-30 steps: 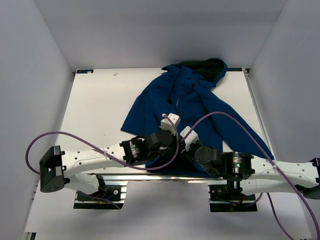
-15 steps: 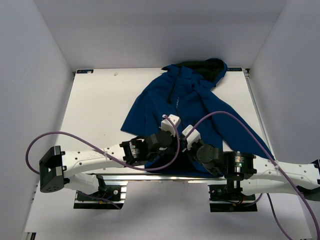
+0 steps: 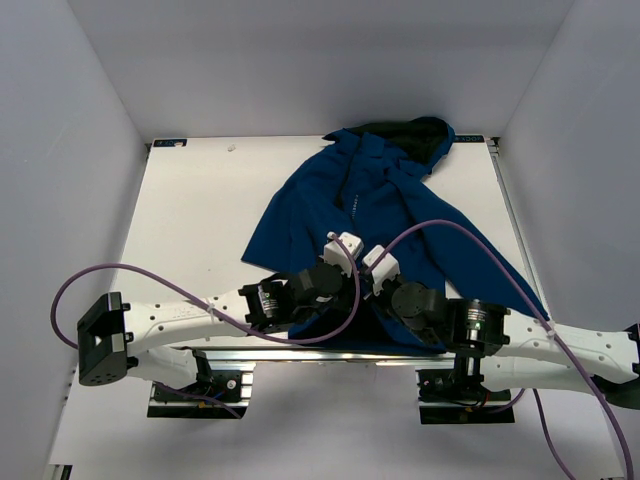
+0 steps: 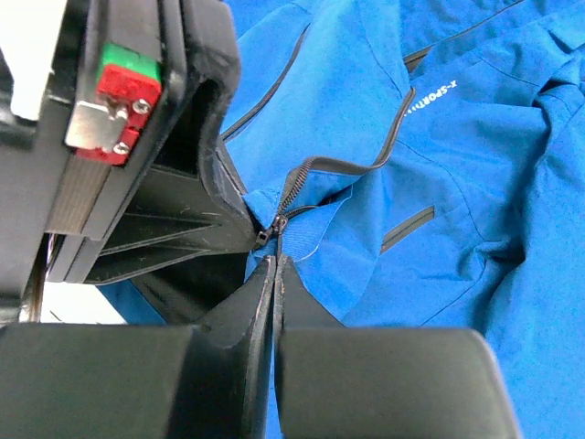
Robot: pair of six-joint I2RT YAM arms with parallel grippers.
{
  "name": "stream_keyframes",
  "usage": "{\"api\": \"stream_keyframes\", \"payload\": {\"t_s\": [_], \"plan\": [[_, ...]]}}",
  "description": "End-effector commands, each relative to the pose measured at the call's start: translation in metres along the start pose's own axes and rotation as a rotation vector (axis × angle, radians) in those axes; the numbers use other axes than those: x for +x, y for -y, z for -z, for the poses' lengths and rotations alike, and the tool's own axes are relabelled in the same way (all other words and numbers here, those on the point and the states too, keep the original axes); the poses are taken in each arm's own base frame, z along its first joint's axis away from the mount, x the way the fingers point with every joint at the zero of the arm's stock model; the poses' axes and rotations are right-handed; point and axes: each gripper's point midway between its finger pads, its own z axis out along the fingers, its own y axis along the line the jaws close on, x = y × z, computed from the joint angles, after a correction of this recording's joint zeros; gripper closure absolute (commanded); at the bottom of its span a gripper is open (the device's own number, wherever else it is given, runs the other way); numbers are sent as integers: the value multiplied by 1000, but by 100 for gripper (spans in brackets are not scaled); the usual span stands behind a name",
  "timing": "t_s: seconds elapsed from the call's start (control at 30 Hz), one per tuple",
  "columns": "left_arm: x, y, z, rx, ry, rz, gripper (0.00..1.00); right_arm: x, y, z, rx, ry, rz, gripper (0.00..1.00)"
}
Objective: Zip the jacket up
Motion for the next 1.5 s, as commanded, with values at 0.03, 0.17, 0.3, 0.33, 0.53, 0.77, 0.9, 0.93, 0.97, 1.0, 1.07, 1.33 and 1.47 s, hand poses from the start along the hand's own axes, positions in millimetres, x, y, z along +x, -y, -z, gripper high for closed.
{"api": "stream_keyframes", "payload": {"t_s": [0.03, 0.17, 0.3, 0.33, 0.53, 0.77, 0.9, 0.93, 0.97, 1.0, 1.07, 1.33, 1.47], "plan": [[-20, 17, 15, 102, 59, 12, 100, -16, -4, -5, -22, 51, -18, 100], [-15, 18, 17, 114, 37, -6, 100, -20, 6, -10, 29, 55, -47, 100], [-5, 16, 20, 120, -2, -33, 100, -27, 20, -12, 86, 71, -50, 100], [-5, 15, 22, 123, -3, -37, 100, -28, 23, -12, 102, 71, -52, 100], [5, 7, 25, 107, -39, -87, 100, -27, 12, -18, -16, 33, 45, 100], [-6, -17, 26, -20, -15, -170, 63, -21, -22, -2, -290, -74, 4, 100], [-13, -22, 23, -50, 4, -241, 45, -24, -23, 3, -365, -151, -77, 100], [-14, -22, 24, -47, 6, -258, 42, -32, -21, 5, -379, -149, -93, 100], [-19, -20, 23, -38, 22, -269, 39, -31, -11, 1, -359, -163, -120, 100], [-20, -20, 24, -28, 27, -301, 28, -29, -18, 2, -421, -189, -129, 100], [-23, -22, 25, -36, 25, -336, 11, -34, -4, -3, -398, -189, -166, 100], [-43, -25, 28, -58, 67, -451, 4, -48, 7, -7, -503, -198, -272, 100], [-45, -20, 23, -34, 67, -532, 13, -49, 13, -10, -501, -215, -294, 100]]}}
